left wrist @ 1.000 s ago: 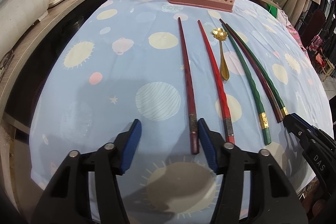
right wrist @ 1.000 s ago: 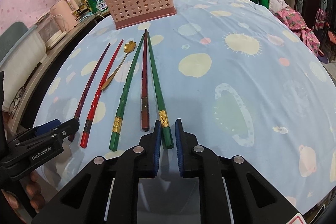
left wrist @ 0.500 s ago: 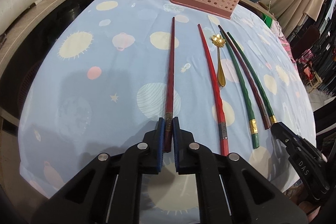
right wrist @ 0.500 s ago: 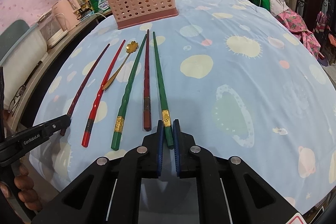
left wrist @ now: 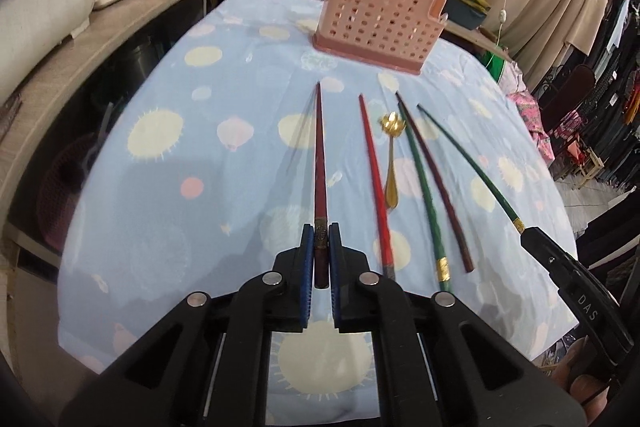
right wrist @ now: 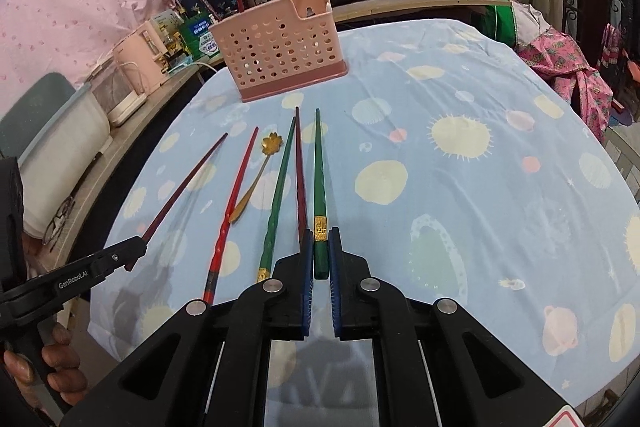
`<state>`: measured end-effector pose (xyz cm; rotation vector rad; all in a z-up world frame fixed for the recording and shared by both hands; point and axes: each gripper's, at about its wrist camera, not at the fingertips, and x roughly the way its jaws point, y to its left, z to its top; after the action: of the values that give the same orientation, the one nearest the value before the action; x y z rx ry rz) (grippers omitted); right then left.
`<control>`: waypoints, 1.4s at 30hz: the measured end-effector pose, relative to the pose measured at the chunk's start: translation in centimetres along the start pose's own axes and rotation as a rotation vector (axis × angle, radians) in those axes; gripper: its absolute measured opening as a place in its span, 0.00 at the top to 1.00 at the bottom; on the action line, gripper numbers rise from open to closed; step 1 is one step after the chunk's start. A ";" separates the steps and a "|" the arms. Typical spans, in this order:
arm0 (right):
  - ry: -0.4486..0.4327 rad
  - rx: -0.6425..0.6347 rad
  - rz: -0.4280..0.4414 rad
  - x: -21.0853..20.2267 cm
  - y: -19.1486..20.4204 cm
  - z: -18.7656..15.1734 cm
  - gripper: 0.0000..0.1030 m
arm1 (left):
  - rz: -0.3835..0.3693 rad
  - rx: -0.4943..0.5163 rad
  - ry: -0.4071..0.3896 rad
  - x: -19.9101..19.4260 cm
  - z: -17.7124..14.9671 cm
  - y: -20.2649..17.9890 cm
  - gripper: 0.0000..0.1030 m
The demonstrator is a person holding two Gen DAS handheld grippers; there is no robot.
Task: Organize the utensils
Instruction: 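Lift both held chopsticks and carry them above the pink holder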
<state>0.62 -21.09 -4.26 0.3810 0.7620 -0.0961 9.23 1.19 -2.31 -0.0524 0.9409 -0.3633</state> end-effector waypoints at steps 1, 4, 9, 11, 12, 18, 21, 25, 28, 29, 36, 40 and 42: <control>-0.012 0.003 0.003 -0.4 0.0 0.5 0.93 | -0.001 0.004 -0.014 -0.4 0.4 -0.1 0.93; -0.046 0.006 0.013 -1.4 0.0 1.9 0.93 | -0.005 0.011 -0.063 -1.9 2.0 -0.5 0.93; -0.111 0.002 0.022 -3.0 0.2 4.4 0.93 | -0.011 0.015 -0.147 -4.1 4.8 -0.9 0.93; -0.139 -0.002 0.023 -3.6 0.3 5.4 0.93 | -0.012 0.015 -0.177 -4.9 6.0 -1.1 0.93; -0.155 -0.004 0.023 -3.9 0.4 6.0 0.93 | -0.010 0.017 -0.191 -5.3 6.6 -1.2 0.93; -0.227 -0.007 0.034 -5.4 0.4 9.1 0.93 | 0.000 0.033 -0.283 -7.4 10.2 -2.0 0.93; -0.263 -0.020 0.028 -6.0 0.6 10.8 0.93 | 0.008 0.047 -0.322 -8.3 11.9 -2.5 0.93; -0.300 -0.031 0.030 -6.4 0.9 13.0 0.93 | 0.018 0.067 -0.374 -9.2 14.1 -3.2 0.93; -0.331 -0.035 0.033 -6.7 1.0 14.9 0.93 | 0.028 0.083 -0.416 -9.9 15.7 -3.7 0.93; -0.342 -0.036 0.034 -6.8 1.1 15.5 0.93 | 0.033 0.089 -0.433 -10.1 16.4 -3.9 0.93; -0.445 -0.039 0.077 -7.6 2.0 20.1 0.93 | 0.035 0.093 -0.534 -11.6 21.1 -5.0 0.93; -0.538 -0.026 0.104 -8.1 2.6 23.4 0.93 | 0.026 0.079 -0.612 -12.2 24.5 -5.4 0.93; -0.569 -0.011 0.124 -7.9 2.8 25.0 0.93 | 0.029 0.074 -0.642 -12.1 25.9 -5.7 0.93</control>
<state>11.89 -28.21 18.49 0.3661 0.1770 -0.0782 21.83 -3.08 23.58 -0.0811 0.2930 -0.3246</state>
